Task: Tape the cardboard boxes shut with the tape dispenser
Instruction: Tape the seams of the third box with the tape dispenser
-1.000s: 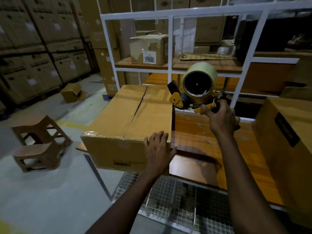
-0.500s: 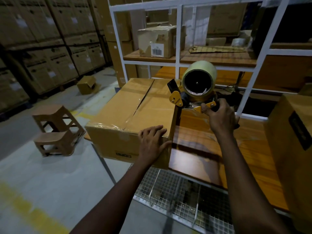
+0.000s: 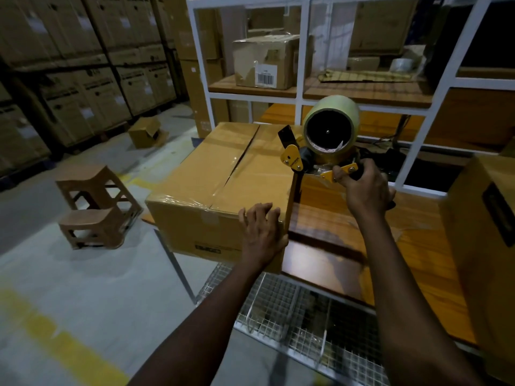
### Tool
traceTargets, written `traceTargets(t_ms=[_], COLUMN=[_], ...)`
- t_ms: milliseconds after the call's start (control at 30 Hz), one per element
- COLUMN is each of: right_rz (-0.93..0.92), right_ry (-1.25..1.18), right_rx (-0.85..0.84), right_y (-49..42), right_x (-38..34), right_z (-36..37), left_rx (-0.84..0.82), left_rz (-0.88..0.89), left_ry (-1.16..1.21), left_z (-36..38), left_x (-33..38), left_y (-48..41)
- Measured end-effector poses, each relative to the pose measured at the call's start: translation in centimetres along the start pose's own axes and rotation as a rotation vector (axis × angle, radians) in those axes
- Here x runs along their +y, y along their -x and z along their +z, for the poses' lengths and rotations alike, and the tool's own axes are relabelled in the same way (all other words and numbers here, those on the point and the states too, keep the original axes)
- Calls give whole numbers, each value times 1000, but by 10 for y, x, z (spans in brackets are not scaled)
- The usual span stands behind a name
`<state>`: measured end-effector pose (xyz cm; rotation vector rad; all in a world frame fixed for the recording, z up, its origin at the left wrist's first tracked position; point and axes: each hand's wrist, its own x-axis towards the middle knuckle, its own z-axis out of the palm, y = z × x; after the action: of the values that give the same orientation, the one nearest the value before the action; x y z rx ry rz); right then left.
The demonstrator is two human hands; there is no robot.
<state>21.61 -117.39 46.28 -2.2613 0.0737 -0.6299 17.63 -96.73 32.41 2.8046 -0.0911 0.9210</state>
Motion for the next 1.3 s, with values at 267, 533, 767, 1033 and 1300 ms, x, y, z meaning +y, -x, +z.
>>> traceTargets(t_ms=[267, 533, 767, 1033, 1300], right_rz=[-95, -138, -146, -100, -19], right_ry=[-47, -106, -118, -36, 66], right_rx=[-25, -81, -75, -16, 49], right_y=[14, 42, 66, 69, 43], right_x=[-61, -150, -204, -212, -170], right_z=[29, 96, 150, 175, 144], left_rx=[152, 134, -135, -168, -309], left_rz=[101, 253, 175, -167, -26], left_ry=[100, 170, -114, -332, -269], left_z=[-45, -98, -120, -114, -49], left_x=[-90, -223, -326, -382, -272], left_y=[26, 56, 61, 15, -29])
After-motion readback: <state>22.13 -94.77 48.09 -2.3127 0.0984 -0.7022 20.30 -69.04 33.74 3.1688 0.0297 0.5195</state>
